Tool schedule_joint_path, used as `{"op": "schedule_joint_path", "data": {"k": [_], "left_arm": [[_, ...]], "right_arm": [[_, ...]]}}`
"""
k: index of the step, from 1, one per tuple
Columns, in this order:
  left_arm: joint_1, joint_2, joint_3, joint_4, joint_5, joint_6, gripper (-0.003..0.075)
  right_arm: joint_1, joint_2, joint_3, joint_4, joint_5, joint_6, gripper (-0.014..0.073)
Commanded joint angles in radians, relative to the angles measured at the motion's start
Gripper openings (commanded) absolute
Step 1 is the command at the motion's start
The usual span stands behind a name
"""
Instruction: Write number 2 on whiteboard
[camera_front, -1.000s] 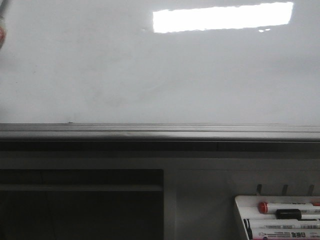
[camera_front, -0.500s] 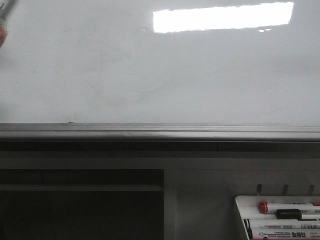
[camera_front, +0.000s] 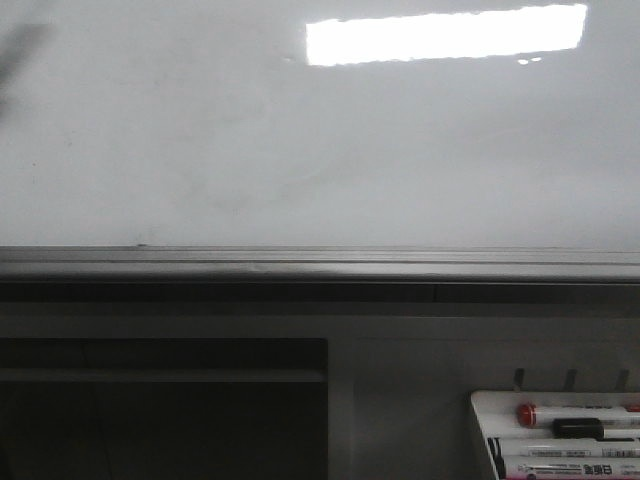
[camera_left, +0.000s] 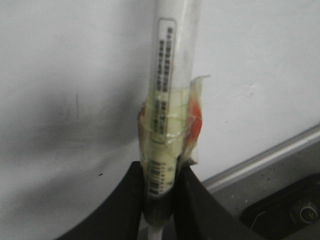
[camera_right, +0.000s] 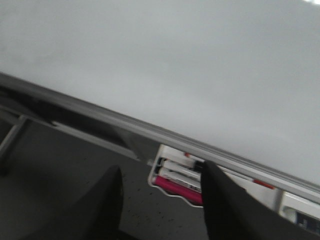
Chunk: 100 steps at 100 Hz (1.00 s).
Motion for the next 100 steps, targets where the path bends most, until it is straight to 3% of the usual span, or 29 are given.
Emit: {"op": "schedule_joint_path", "data": {"k": [1,16,33,49,67,84,100], "left_arm": [[-0.048,-0.028,-0.063,-0.029,0.038,0.054,0.0092],[-0.174,-0.028,-0.095,-0.077,0.13,0.182,0.0092],[-0.329,-0.028,-0.1,-0.101,0.148,0.226,0.0092],[-0.476,-0.028,-0.1,-0.101,0.148,0.226,0.0092],[-0.6,-0.028,-0.1,-0.103,0.128,0.226,0.0092],[-0.684,-0.028,-0.1,-0.103,0.122,0.226,0.0092],[-0.717,-0.028,-0.1,-0.103,0.122,0.226,0.0092]], "right_arm": [[-0.006,0.049,-0.06,0.165,0.035,-0.15,0.0319],[-0.006,0.162,-0.134,0.343,0.175,-0.334,0.032],[0.09,0.282,-0.235,0.336,0.268,-0.404,0.032],[0.289,0.35,-0.32,0.187,0.227,-0.407,0.032],[0.474,0.397,-0.352,0.132,0.154,-0.482,0.032],[0.58,0.424,-0.352,0.134,0.08,-0.51,0.032],[0.619,0.427,-0.352,0.151,0.033,-0.511,0.032]]}}
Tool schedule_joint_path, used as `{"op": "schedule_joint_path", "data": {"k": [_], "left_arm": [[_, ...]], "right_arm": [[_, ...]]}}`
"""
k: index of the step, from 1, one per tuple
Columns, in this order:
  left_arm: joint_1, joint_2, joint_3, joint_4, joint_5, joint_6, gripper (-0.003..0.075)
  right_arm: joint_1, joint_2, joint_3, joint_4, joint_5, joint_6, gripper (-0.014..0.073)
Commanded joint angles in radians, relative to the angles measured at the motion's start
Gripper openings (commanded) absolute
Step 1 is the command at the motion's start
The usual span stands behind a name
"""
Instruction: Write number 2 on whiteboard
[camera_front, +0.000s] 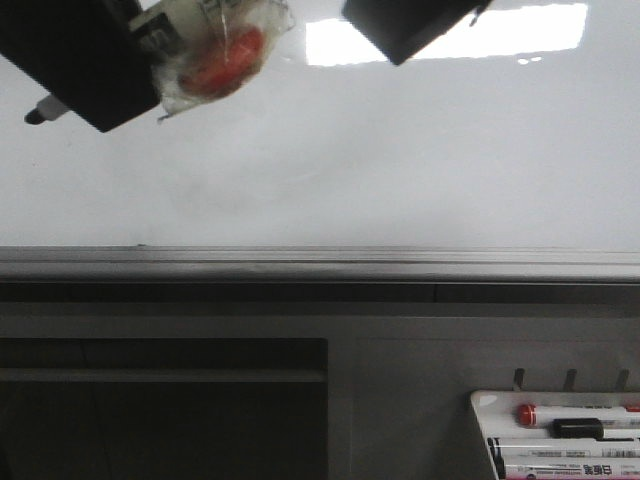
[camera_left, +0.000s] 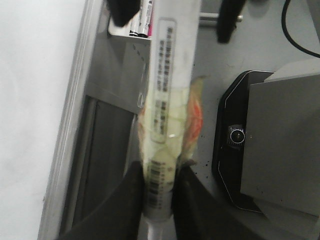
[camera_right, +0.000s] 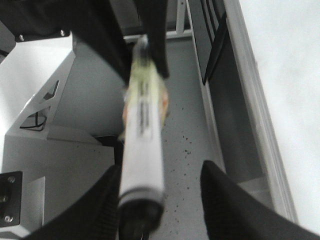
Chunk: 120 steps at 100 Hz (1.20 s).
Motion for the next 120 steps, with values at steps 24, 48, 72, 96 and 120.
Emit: {"op": "schedule_joint_path", "data": {"k": [24,48,72,96,120], "left_arm": [[-0.025,-0.026,-0.035,-0.018,-0.063,0.0,0.0092],[-0.025,-0.026,-0.035,-0.018,-0.098,0.0,0.0092],[-0.025,-0.026,-0.035,-0.018,-0.107,0.0,0.0092],[-0.025,-0.026,-0.035,-0.018,-0.118,0.0,0.0092],[-0.025,-0.026,-0.035,-0.018,-0.118,0.0,0.0092]], "right_arm": [[0.024,-0.017,-0.034,0.108,-0.078,-0.016,0.0319],[0.024,-0.017,-0.034,0.112,-0.081,-0.016,0.0319],[0.024,-0.017,-0.034,0.125,-0.081,-0.016,0.0278],[0.024,-0.017,-0.034,0.142,-0.081,-0.029,0.0119],[0.024,-0.017,-0.034,0.135,-0.081,-0.029,0.0022]]}}
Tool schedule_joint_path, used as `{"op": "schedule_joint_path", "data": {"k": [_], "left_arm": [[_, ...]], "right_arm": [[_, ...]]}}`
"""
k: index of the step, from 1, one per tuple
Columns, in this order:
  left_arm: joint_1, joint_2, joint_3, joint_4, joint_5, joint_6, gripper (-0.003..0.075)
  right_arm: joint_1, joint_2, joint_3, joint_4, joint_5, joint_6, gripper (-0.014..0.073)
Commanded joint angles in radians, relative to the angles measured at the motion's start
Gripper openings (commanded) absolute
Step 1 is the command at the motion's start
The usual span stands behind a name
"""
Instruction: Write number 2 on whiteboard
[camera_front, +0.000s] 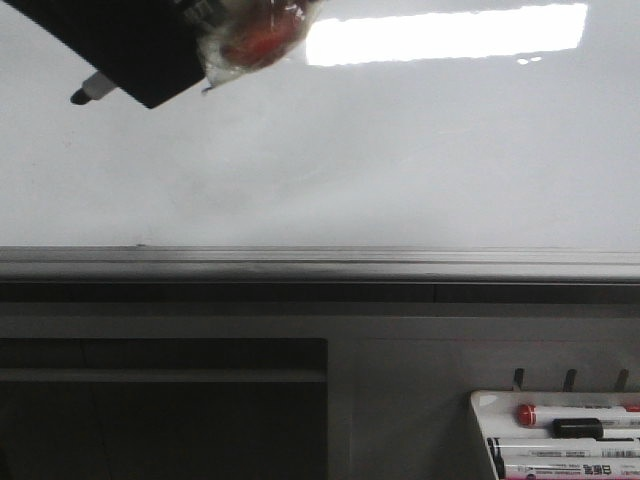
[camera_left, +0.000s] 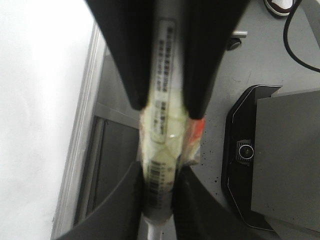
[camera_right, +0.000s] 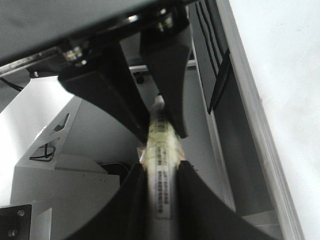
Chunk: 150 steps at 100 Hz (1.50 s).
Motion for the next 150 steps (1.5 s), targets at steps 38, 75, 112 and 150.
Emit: {"op": "schedule_joint_path", "data": {"k": [38,75,112,150], "left_arm": [[-0.007,-0.026,-0.035,-0.013,-0.061,-0.005,0.0227],[0.149,-0.155,-0.053,-0.008,-0.063,-0.101,0.0513],[0.361,-0.503,0.165,-0.008,-0.168,-0.383,0.0512],[0.375,-0.605,0.381,-0.018,-0.354,-0.405,0.0512]], "right_arm": [[0.001,-0.017,-0.034,0.027,-0.026,-0.01,-0.004],[-0.05,-0.12,-0.034,-0.179,-0.029,0.163,-0.004],[-0.162,-0.345,0.081,-0.524,-0.03,0.809,-0.0039],[-0.154,-0.308,0.157,-0.38,-0.227,0.809,-0.0039]]}}
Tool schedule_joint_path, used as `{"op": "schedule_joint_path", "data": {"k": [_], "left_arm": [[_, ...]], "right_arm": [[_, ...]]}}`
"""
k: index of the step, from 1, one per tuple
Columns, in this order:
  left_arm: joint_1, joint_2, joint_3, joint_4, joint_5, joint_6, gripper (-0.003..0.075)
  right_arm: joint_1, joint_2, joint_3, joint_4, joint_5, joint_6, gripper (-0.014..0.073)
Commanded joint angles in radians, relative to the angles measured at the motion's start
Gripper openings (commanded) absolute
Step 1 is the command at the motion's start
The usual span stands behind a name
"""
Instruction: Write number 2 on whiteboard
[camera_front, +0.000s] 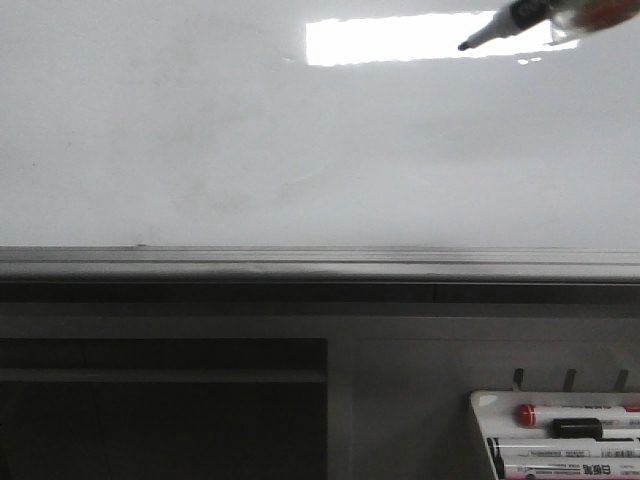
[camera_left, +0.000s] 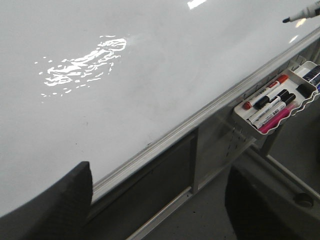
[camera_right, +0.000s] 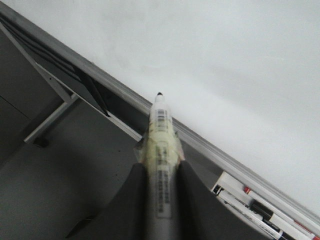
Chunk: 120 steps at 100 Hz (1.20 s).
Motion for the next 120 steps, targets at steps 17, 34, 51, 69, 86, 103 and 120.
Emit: {"op": "schedule_joint_path", "data": {"k": [17,34,51,69,86,103,120], "left_arm": [[0.001,0.037,-0.022,-0.02,-0.1,-0.012,0.0512],[0.001,0.062,-0.022,-0.018,-0.103,-0.012,0.0512],[0.001,0.08,-0.022,-0.018,-0.103,-0.012,0.0512],[0.001,0.081,-0.022,-0.018,-0.104,-0.012,0.0512],[0.001,0.081,-0.022,-0.018,-0.104,-0.012,0.0512],[0.001,0.081,-0.022,-0.017,-0.109,-0.012,0.0512],[0.001,0.081,-0.022,-0.017,-0.11,-0.012,0.0512]], "right_arm": [[0.046,0.236,-0.238,0.034,0.026,0.0,-0.0039],[0.061,0.383,-0.363,0.034,0.028,0.0,-0.0039],[0.061,0.492,-0.449,0.038,0.03,0.0,-0.0039],[0.061,0.583,-0.535,0.038,0.017,0.0,-0.0039],[0.045,0.625,-0.606,-0.038,0.067,0.0,-0.0039],[0.006,0.616,-0.577,-0.032,0.184,-0.004,-0.0039],[0.085,0.643,-0.505,0.042,0.011,-0.053,-0.0039]]}}
